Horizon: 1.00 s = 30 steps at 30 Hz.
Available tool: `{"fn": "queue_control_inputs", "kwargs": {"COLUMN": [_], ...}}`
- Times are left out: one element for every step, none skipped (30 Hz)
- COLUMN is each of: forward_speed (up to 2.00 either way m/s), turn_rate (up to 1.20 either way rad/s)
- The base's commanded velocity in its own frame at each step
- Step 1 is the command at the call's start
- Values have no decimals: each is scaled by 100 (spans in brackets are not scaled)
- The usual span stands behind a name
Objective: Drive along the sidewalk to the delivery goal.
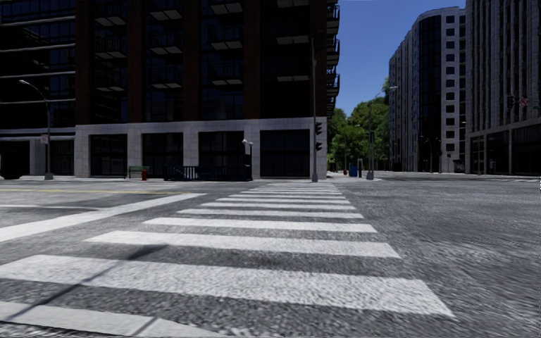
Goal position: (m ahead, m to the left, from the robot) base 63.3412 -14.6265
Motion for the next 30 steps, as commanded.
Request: {"fn": "queue_control_inputs", "kwargs": {"forward_speed": [200,200,200,200,200,200,200,200,200,200,200,195,195,191,189,187,180,180,170,165,164,163,163,162,161,160,160,160,160,159], "turn_rate": [-23,-26,-26,-31,-33,-33,-33,-33,-33,-34,-34,-34,-34,-34,-34,-34,-18,-18,-2,0,0,0,0,0,0,0,0,0,0,0]}}
